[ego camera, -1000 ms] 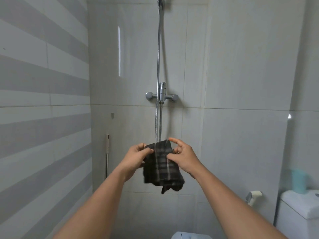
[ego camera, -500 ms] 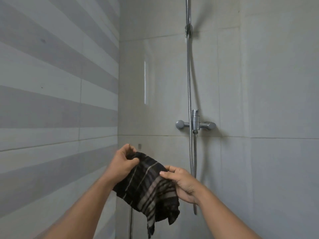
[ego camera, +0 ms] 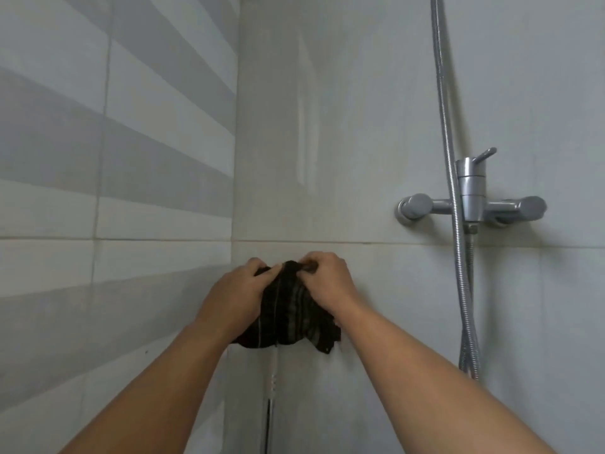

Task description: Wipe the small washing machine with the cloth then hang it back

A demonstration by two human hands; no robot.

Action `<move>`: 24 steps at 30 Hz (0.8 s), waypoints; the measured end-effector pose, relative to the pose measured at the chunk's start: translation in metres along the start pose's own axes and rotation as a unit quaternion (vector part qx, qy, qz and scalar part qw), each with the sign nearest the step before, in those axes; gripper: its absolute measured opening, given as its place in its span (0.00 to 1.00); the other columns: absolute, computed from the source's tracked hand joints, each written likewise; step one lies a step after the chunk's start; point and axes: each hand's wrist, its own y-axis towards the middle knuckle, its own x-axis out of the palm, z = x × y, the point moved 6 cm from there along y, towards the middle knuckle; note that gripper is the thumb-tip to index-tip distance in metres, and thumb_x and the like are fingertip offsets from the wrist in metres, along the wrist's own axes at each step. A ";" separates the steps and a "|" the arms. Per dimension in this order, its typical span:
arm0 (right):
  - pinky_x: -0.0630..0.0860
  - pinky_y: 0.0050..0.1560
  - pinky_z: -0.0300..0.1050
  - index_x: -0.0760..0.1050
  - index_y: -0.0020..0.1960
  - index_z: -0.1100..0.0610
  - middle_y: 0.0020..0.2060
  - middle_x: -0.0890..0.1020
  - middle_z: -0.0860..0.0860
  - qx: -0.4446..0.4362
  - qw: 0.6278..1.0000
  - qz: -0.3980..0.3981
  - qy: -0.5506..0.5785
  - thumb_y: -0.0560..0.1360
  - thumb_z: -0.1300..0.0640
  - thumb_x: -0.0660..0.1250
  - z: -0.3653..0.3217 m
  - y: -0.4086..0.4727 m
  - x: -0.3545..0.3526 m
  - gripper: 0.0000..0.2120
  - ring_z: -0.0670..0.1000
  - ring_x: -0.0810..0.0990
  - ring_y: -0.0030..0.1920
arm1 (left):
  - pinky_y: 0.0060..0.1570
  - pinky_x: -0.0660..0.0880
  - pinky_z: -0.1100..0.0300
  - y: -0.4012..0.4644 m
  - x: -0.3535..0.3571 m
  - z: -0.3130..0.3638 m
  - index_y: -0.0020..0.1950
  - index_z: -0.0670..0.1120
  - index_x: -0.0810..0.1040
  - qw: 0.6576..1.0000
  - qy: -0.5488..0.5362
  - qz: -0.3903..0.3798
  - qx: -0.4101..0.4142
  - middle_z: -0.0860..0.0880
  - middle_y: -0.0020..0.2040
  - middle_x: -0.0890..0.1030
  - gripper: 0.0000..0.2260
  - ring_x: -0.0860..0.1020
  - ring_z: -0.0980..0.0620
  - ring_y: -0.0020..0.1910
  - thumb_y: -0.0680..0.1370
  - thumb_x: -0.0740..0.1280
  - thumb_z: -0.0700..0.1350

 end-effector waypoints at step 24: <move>0.74 0.63 0.51 0.59 0.79 0.44 0.71 0.66 0.48 -0.085 0.982 0.023 -0.166 0.81 0.44 0.54 0.004 -0.102 -0.011 0.27 0.52 0.69 0.68 | 0.75 0.60 0.50 -0.075 0.037 0.036 0.79 0.62 0.52 0.921 -0.276 -0.018 -0.275 0.54 0.80 0.57 0.30 0.58 0.52 0.77 0.77 0.55 0.51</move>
